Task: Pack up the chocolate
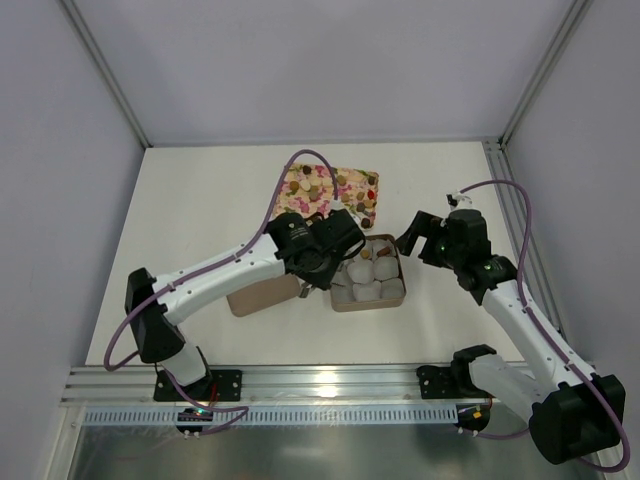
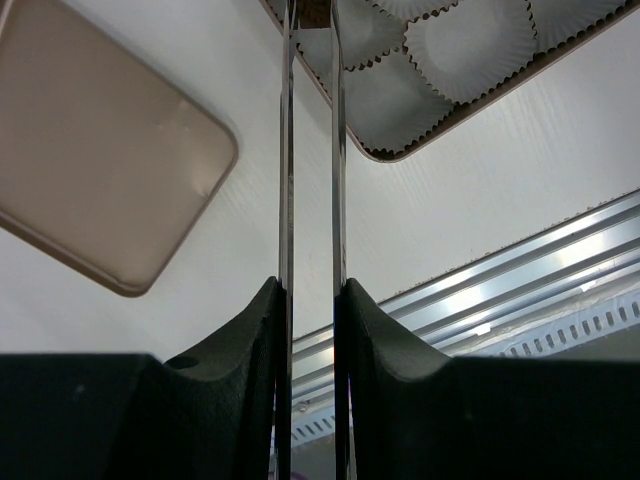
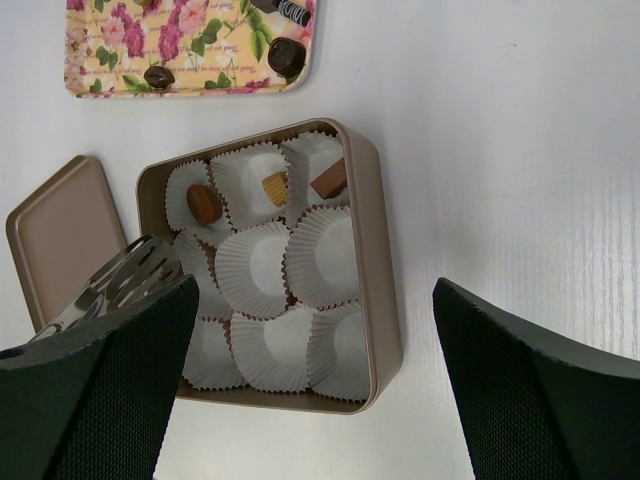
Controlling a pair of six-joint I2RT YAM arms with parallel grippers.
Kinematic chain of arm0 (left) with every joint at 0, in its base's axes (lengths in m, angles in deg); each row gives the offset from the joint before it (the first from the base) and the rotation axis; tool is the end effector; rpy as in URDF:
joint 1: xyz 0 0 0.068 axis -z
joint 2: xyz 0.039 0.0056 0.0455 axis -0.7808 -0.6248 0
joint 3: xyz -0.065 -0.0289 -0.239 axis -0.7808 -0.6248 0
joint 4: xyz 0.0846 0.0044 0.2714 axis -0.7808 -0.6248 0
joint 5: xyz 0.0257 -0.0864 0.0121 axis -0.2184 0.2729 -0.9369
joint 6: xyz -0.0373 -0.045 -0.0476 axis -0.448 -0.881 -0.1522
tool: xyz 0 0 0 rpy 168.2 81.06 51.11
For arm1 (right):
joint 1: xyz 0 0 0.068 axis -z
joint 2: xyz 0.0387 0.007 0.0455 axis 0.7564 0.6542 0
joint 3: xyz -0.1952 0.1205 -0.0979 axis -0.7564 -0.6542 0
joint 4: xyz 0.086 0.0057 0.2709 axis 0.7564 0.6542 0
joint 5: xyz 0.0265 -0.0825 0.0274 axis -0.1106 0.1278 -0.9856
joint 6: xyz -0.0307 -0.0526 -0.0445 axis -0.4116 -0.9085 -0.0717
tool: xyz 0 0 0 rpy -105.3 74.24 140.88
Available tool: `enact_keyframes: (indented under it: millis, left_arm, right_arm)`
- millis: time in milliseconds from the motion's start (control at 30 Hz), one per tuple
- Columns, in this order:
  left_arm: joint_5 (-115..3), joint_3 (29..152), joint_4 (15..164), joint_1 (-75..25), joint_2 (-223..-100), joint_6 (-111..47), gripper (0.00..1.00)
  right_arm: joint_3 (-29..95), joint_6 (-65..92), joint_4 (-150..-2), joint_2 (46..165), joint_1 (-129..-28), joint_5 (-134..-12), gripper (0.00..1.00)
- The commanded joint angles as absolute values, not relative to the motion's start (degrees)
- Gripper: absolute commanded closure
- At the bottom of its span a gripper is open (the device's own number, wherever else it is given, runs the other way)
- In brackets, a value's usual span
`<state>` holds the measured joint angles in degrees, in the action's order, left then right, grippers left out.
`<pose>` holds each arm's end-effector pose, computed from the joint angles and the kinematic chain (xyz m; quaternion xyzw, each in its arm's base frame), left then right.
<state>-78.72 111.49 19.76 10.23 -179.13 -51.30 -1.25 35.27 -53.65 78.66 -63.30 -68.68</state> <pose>0.1828 -0.3039 0.2843 0.2347 0.9459 -0.0486 0.2187 0.2589 0.0694 0.2243 0.0992 0.8851 0.1937 0.4115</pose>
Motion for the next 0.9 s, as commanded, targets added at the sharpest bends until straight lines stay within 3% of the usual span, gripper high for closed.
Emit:
enact_keyframes:
  millis: [0, 533, 867]
  left_arm:
    - [-79.3, 110.4, 22.1, 10.9, -176.8, -52.2, 0.73]
    - [-78.3, 109.7, 22.8, 11.1, -177.5, -51.0, 0.62]
    - [-80.7, 120.5, 19.2, 11.0, -177.2, -48.8, 0.59]
  right_arm:
    - [-1.3, 35.6, -54.3, 77.4, -63.6, -68.9, 0.01]
    - [-1.3, 35.5, -54.6, 77.9, -63.6, -68.9, 0.01]
    - [-0.1, 34.8, -54.1, 78.1, -63.6, -68.3, 0.01]
